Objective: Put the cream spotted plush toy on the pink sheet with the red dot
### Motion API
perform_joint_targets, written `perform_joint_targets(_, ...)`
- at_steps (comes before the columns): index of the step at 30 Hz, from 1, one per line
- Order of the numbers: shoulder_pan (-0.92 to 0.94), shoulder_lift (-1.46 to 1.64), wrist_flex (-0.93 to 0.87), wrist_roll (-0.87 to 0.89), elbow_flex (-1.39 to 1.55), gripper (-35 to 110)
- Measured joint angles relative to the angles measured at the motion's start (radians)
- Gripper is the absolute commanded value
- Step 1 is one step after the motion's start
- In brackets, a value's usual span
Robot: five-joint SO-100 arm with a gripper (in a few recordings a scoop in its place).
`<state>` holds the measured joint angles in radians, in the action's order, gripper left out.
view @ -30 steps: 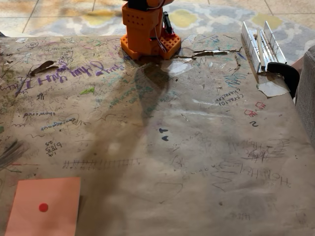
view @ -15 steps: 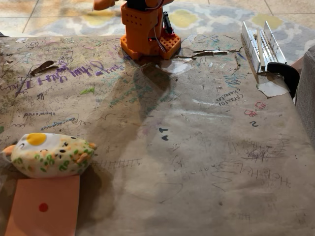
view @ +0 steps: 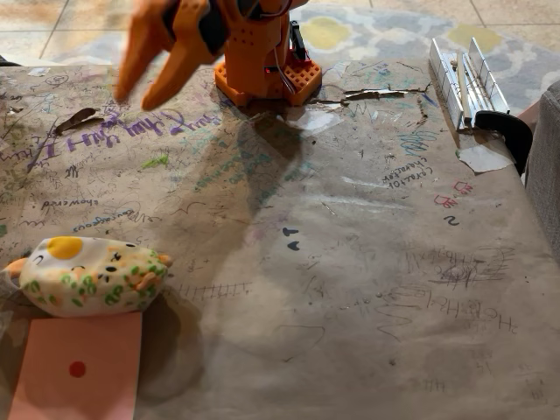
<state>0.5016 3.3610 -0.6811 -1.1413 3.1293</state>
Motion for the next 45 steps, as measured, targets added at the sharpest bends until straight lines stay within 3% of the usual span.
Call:
perform_joint_targets(6,-0.029,0.000,-0.137,0.746,0.000,0)
perform_joint_targets(10,-0.026,0.002,-0.146,0.928,0.000,0)
perform_joint_targets(45,0.008,0.002,-0.146,1.023,0.000,0)
